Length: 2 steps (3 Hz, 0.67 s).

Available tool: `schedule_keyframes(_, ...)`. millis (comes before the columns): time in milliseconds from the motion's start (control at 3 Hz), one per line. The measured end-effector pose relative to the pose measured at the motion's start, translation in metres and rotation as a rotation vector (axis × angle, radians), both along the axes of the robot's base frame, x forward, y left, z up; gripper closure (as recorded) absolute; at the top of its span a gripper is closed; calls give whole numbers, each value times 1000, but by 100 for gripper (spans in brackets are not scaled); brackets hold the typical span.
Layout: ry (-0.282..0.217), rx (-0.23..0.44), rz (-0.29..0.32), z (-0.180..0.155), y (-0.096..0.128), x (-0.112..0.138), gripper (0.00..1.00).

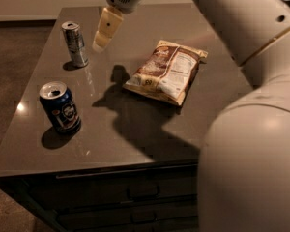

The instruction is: Pick redbull can

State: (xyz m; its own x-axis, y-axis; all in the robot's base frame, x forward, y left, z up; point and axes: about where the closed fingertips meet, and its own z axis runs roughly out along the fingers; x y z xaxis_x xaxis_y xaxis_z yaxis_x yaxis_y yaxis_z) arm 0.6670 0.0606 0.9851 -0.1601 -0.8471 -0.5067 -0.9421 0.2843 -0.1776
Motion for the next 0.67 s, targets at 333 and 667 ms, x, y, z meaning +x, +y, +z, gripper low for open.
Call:
schedule_keyframes(333, 4, 67, -63, -9, 35, 38, 0)
schedule_keyframes(667, 21, 84, -89, -23, 62, 63, 0)
